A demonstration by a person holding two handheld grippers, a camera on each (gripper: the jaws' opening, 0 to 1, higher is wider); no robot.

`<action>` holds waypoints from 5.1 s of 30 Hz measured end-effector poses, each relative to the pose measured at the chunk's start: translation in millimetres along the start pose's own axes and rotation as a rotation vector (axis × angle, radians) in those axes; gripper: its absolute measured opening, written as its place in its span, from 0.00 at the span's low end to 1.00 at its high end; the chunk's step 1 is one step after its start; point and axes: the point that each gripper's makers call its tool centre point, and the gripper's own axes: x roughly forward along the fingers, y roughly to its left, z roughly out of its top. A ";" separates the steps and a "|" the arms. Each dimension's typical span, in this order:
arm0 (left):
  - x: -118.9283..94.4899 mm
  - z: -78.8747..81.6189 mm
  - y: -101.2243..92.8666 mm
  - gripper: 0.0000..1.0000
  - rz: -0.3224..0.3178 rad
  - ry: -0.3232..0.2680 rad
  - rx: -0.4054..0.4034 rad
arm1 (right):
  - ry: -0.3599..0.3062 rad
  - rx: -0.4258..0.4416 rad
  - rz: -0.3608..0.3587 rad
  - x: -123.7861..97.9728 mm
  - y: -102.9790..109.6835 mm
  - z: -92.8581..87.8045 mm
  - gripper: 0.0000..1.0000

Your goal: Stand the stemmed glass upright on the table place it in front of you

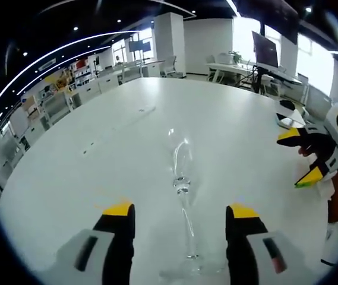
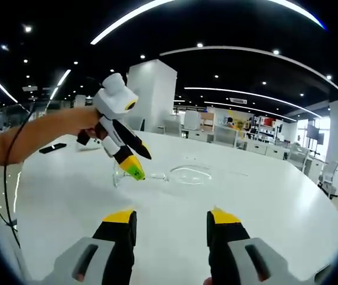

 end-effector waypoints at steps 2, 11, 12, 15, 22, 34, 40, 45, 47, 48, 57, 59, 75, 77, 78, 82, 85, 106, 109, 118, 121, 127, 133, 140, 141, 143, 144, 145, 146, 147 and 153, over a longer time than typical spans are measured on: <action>1.4 0.8 -0.2 0.61 -0.004 0.002 -0.001 | -0.001 0.001 -0.001 -0.4 0.2 0.4 0.50; 4.3 1.3 -2.4 0.60 -0.015 0.003 -0.009 | -0.001 0.000 0.000 -1.1 2.6 0.9 0.50; 4.3 1.3 -2.3 0.60 -0.016 0.003 -0.011 | -0.001 0.000 0.000 -1.1 2.6 0.9 0.50; 6.4 0.3 -1.3 0.59 -0.012 0.014 -0.004 | -0.001 0.000 -0.001 -1.0 2.8 0.9 0.50; 9.9 0.0 -0.3 0.57 -0.012 0.021 -0.006 | -0.001 0.001 -0.002 -0.8 2.7 0.6 0.50; 15.4 1.2 2.9 0.56 -0.017 0.013 -0.018 | 0.001 -0.001 -0.004 -0.2 1.3 0.0 0.50; 16.7 2.8 2.0 0.56 -0.023 0.005 -0.023 | 0.000 0.000 -0.006 -0.8 0.2 0.1 0.50; 18.4 3.8 2.0 0.55 -0.023 0.003 -0.023 | -0.001 0.001 -0.006 -1.2 -0.6 -0.1 0.50; 18.8 4.6 1.5 0.55 -0.025 -0.001 -0.028 | 0.000 0.001 -0.007 -1.3 -0.8 -0.2 0.50; 18.9 4.7 1.5 0.55 -0.026 -0.001 -0.029 | 0.000 0.001 -0.007 -1.3 -0.9 -0.2 0.50; 20.3 4.2 0.5 0.53 -0.025 0.007 -0.025 | 0.001 0.000 -0.008 -0.9 -1.5 -0.5 0.50; 21.5 3.8 0.0 0.53 -0.026 0.012 -0.024 | 0.001 0.000 -0.008 -0.9 -1.3 -0.5 0.50; 25.4 2.7 -0.1 0.51 -0.025 0.026 -0.026 | 0.001 0.001 -0.005 -0.6 0.4 -1.1 0.49; 25.3 2.6 0.6 0.50 -0.022 0.026 -0.024 | 0.002 0.000 -0.005 -0.6 0.7 -1.3 0.49; 25.2 2.5 1.0 0.50 -0.020 0.027 -0.023 | 0.001 0.000 -0.005 -0.6 0.5 -1.2 0.49; 26.3 2.6 2.6 0.50 -0.015 0.031 -0.022 | 0.002 0.000 -0.006 -0.3 0.2 -1.5 0.49; 27.3 3.1 3.5 0.50 -0.014 0.031 -0.023 | 0.002 -0.001 -0.005 -0.4 0.2 -1.7 0.49; 35.3 2.8 4.7 0.47 -0.011 0.046 -0.030 | 0.002 0.000 -0.006 -1.2 0.2 -1.4 0.48; 35.7 4.1 5.6 0.45 -0.007 0.044 -0.032 | 0.002 0.001 -0.006 -1.3 0.2 -1.2 0.48; 38.6 7.4 5.0 0.44 -0.009 0.042 -0.032 | 0.000 0.002 -0.005 -1.1 -0.2 -0.5 0.48; 39.6 7.3 4.6 0.43 -0.009 0.046 -0.032 | 0.000 0.002 -0.006 -1.2 -0.4 -0.4 0.48; 40.4 6.7 4.7 0.42 -0.006 0.053 -0.034 | 0.000 0.002 -0.006 -1.3 -0.5 -0.4 0.48; 38.2 6.3 2.7 0.41 -0.002 0.051 -0.032 | 0.000 0.001 -0.008 -1.9 -0.3 -0.8 0.48; 38.5 4.8 3.3 0.40 0.001 0.055 -0.035 | 0.002 0.000 -0.007 -2.0 -0.1 -1.2 0.48; 38.5 4.6 3.4 0.40 0.002 0.057 -0.034 | 0.002 0.000 -0.008 -2.0 -0.1 -1.2 0.48; 38.5 4.8 3.7 0.40 0.002 0.057 -0.033 | 0.001 0.001 -0.008 -2.0 0.0 -1.1 0.48; 38.5 5.0 3.6 0.40 0.002 0.057 -0.033 | 0.001 0.001 -0.007 -2.0 0.1 -1.1 0.48; 38.7 5.5 4.5 0.40 0.004 0.057 -0.034 | 0.001 0.001 -0.008 -2.0 0.1 -1.1 0.48; 38.9 5.9 5.3 0.39 0.006 0.057 -0.034 | 0.001 0.001 -0.008 -2.0 0.1 -1.1 0.48; 39.0 6.0 5.8 0.39 0.007 0.058 -0.035 | 0.001 0.001 -0.008 -2.0 0.1 -1.1 0.48; 39.3 6.6 7.2 0.38 0.011 0.062 -0.034 | 0.000 0.002 -0.008 -1.7 0.0 -1.0 0.48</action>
